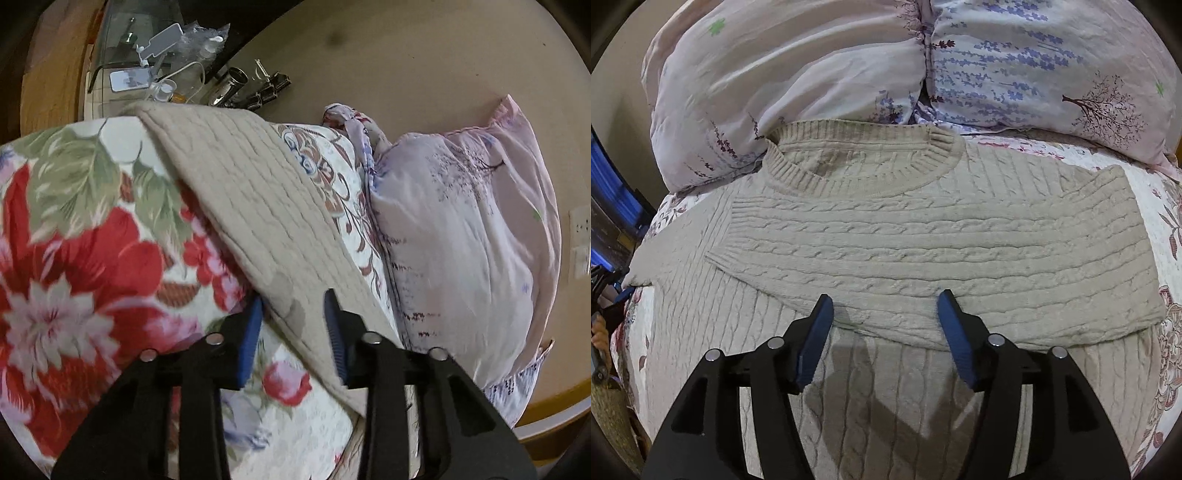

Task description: Fold small clothes

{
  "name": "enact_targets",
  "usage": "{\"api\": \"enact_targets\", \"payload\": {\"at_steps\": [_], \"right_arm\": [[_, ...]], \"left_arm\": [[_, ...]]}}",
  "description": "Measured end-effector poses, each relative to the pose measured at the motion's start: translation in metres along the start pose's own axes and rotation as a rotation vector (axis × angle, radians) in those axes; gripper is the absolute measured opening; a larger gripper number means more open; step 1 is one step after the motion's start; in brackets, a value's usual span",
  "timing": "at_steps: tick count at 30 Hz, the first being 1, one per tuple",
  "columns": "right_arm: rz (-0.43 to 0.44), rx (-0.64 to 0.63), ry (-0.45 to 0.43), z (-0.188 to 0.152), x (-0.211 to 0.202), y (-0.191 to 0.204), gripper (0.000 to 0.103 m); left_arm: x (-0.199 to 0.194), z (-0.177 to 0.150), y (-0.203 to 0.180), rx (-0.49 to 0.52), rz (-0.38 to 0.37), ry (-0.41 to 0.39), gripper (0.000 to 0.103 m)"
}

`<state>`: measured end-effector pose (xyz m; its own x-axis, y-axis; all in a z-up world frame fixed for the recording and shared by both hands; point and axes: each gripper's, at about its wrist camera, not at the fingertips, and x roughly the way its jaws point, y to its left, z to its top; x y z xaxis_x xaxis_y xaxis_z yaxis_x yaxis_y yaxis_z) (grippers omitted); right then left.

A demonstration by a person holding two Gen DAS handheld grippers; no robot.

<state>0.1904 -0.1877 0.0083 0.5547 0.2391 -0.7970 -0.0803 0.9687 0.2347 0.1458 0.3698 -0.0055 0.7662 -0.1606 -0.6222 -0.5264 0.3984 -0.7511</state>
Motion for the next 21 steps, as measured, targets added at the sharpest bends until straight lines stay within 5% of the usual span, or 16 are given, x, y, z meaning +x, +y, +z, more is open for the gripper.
{"api": "enact_targets", "payload": {"at_steps": [4, 9, 14, 21], "right_arm": [[0.014, 0.004, -0.001, -0.001, 0.0, -0.003, 0.062], [0.042, 0.028, 0.001, 0.0, -0.002, -0.009, 0.062], [0.083, 0.075, -0.002, 0.0, -0.01, -0.017, 0.062], [0.097, 0.119, -0.024, -0.005, -0.026, -0.034, 0.063]], "left_arm": [[0.006, 0.007, 0.005, -0.027, 0.004, 0.011, 0.008], [-0.003, 0.003, -0.02, 0.042, -0.002, -0.039, 0.006], [-0.013, -0.021, -0.085, 0.197, -0.115, -0.055, 0.006], [0.013, -0.117, -0.182, 0.435, -0.327, 0.106, 0.006]]}}
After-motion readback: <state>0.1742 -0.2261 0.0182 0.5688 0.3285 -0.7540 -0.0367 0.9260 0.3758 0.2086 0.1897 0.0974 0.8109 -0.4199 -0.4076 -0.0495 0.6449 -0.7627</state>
